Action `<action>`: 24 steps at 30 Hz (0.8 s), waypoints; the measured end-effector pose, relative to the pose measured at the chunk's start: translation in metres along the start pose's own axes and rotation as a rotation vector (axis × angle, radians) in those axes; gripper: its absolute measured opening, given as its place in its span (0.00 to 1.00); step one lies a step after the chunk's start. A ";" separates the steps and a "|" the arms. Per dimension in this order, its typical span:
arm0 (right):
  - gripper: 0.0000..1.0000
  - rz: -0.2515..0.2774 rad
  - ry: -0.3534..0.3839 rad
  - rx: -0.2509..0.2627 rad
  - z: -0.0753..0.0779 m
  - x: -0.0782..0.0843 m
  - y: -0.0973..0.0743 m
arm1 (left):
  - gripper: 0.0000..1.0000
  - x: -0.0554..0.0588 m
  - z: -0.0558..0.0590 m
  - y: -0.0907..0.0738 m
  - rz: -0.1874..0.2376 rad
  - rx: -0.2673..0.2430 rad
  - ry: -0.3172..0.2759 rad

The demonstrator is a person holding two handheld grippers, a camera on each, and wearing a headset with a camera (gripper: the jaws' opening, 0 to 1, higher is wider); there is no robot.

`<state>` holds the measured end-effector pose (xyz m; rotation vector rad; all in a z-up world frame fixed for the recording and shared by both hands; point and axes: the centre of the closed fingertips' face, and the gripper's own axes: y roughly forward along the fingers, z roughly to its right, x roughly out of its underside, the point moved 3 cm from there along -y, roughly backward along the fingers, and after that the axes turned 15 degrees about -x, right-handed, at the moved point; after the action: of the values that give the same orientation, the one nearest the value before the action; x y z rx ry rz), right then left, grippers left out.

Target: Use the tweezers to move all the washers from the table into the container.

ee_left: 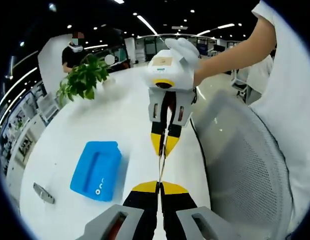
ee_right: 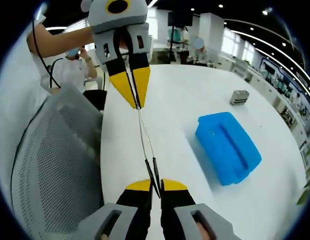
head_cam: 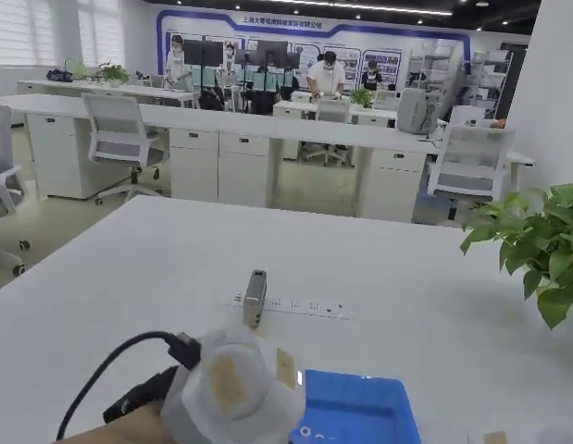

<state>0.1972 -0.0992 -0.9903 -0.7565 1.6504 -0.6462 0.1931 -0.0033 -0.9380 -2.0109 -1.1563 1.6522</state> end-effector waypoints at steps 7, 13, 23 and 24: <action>0.03 -0.063 0.132 0.053 0.017 0.026 0.012 | 0.00 0.017 0.008 0.033 -0.049 -0.063 0.069; 0.05 -0.111 0.163 0.069 0.025 0.042 0.028 | 0.00 0.038 0.013 0.059 -0.089 -0.055 0.075; 0.07 -0.167 0.141 0.088 0.030 0.052 0.035 | 0.00 0.059 0.016 0.082 -0.150 -0.020 0.078; 0.07 -0.169 0.136 0.085 0.030 0.052 0.035 | 0.00 0.061 0.015 0.084 -0.158 -0.017 0.070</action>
<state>0.2148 -0.1173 -1.0550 -0.8109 1.6827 -0.8989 0.2132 -0.0164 -1.0400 -1.9175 -1.2717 1.4887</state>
